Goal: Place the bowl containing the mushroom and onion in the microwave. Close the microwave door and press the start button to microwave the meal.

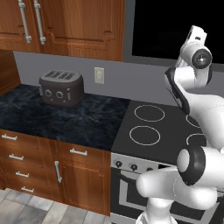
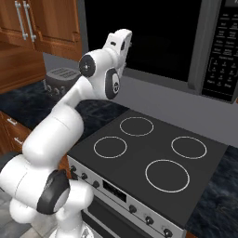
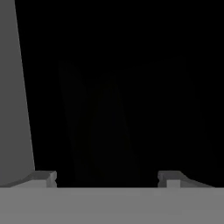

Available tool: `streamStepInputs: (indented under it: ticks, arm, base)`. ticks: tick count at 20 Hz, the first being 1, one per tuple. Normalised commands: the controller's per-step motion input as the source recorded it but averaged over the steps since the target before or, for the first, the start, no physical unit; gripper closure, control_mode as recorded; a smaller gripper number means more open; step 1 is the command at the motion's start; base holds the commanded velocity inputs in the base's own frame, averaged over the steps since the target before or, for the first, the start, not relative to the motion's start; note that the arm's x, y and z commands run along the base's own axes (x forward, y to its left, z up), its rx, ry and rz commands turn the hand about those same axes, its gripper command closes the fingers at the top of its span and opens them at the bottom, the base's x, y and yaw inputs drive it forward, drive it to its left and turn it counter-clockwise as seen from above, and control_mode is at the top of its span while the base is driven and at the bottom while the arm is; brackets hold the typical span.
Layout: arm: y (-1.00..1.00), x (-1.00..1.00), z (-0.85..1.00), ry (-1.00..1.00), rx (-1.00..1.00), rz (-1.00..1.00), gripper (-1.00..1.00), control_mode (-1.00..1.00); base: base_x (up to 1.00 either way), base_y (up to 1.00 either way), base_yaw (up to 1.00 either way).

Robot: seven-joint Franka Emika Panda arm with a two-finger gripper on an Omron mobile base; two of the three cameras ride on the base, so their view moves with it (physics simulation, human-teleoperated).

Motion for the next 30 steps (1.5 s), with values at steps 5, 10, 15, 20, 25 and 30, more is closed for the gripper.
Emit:
streamStepInputs:
  ticks: [5, 10, 15, 20, 25, 30]
  arm:
    - [-0.02, -0.91, 0.83, 0.12, -0.03, 0.0, -1.0, -1.0]
    - [-0.22, -1.0, 0.39, 0.15, -0.01, 0.0, -1.0, -1.0]
    - [-0.66, -1.0, -0.09, 0.03, 0.0, 0.0, -1.0, -1.0]
    - [-0.68, -1.0, -0.26, -0.04, 0.03, 0.01, -1.0, -1.0]
    - [-0.47, -0.97, -0.17, -0.02, 0.0, 0.03, -1.0, -1.0]
    - [-0.24, -0.7, -0.03, 0.12, -0.05, 0.0, -1.0, -1.0]
  base:
    - [0.0, 0.0, 0.0]
    - [0.0, 0.0, 0.0]
    - [0.0, 0.0, 0.0]
    - [0.0, 0.0, 0.0]
    - [0.0, 0.0, 0.0]
    - [0.0, 0.0, 0.0]
